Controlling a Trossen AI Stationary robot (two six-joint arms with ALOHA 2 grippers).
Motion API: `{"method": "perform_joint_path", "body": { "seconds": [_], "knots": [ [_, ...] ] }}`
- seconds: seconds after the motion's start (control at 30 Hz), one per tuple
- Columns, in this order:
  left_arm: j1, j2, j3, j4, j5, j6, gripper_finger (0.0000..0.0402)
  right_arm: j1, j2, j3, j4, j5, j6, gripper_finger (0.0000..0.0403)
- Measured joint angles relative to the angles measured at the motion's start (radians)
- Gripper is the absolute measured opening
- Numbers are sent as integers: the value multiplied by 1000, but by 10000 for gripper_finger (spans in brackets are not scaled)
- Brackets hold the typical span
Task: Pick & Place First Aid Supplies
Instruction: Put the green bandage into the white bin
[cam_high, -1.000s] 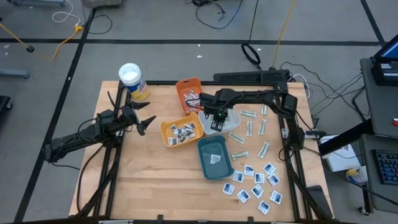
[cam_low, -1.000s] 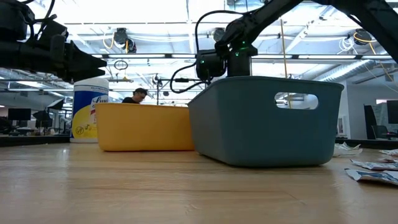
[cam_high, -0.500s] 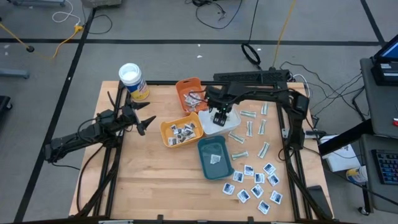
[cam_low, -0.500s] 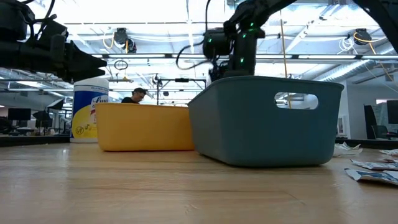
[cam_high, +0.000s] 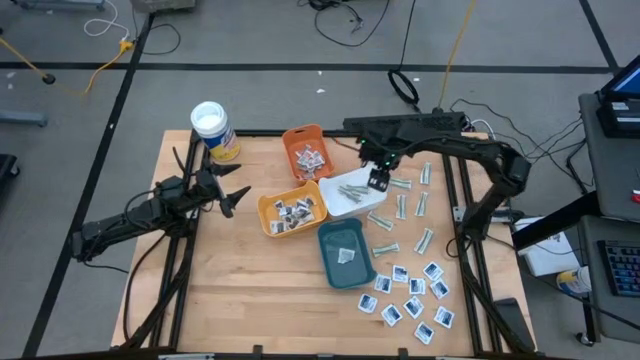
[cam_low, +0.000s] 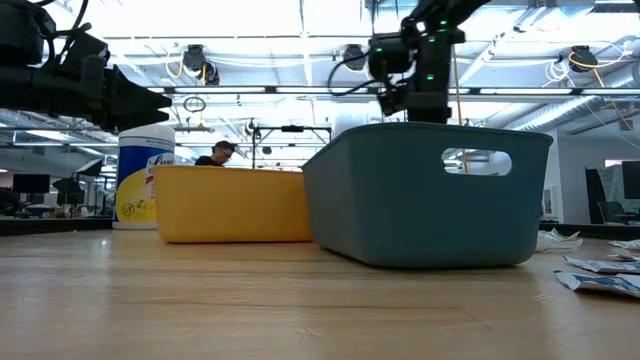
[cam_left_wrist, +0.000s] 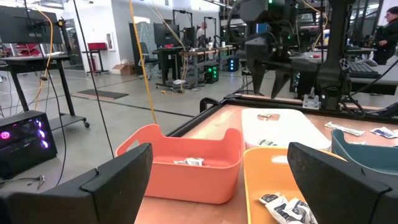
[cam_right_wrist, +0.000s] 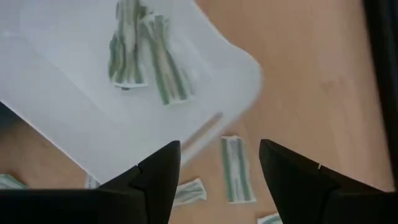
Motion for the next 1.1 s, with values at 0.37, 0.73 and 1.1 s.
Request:
{"method": "perform_joint_path", "body": {
  "seconds": [0.37,0.73,1.1],
  "knots": [
    [0,0,0,0,0,0,379,-143,-115,-166,11,25,-124,212],
    [0,0,0,0,0,0,379,-189,-123,-380,182,48,-153,212],
    [0,0,0,0,0,0,379,-194,-124,-551,397,48,-161,212]
  ]
}}
